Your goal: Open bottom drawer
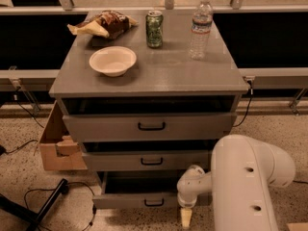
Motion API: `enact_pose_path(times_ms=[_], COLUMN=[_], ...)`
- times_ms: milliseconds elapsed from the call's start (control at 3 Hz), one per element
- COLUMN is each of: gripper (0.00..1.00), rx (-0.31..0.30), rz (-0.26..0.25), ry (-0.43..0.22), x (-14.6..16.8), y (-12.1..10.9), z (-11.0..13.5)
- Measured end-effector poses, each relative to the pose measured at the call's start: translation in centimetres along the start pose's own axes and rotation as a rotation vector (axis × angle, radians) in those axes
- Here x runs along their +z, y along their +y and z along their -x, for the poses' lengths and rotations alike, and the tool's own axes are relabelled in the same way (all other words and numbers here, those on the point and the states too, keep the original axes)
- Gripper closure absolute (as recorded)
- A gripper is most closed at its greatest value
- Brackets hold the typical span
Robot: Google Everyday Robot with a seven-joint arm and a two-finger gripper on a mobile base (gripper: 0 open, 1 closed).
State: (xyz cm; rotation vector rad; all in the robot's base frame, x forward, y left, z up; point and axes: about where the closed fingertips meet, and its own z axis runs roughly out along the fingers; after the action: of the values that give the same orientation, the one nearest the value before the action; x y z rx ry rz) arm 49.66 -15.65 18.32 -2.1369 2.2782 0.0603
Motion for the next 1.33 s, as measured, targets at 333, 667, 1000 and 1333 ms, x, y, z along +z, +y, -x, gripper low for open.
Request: enact_pose_path(times_ms=[333, 667, 1000, 1333], gripper=[0.0, 0.18, 0.41, 0.65], rx=[-0.002, 0.059, 0.159, 0.173], rz=[0.001, 0.054, 0.164, 0.176], ry=[0.001, 0.017, 0.049, 0.052], x=[0.1, 0.7, 0.7, 0.1], y=[-0.1, 1.3, 4.9, 5.4], z=[0.0, -0.6, -1.4, -1.4])
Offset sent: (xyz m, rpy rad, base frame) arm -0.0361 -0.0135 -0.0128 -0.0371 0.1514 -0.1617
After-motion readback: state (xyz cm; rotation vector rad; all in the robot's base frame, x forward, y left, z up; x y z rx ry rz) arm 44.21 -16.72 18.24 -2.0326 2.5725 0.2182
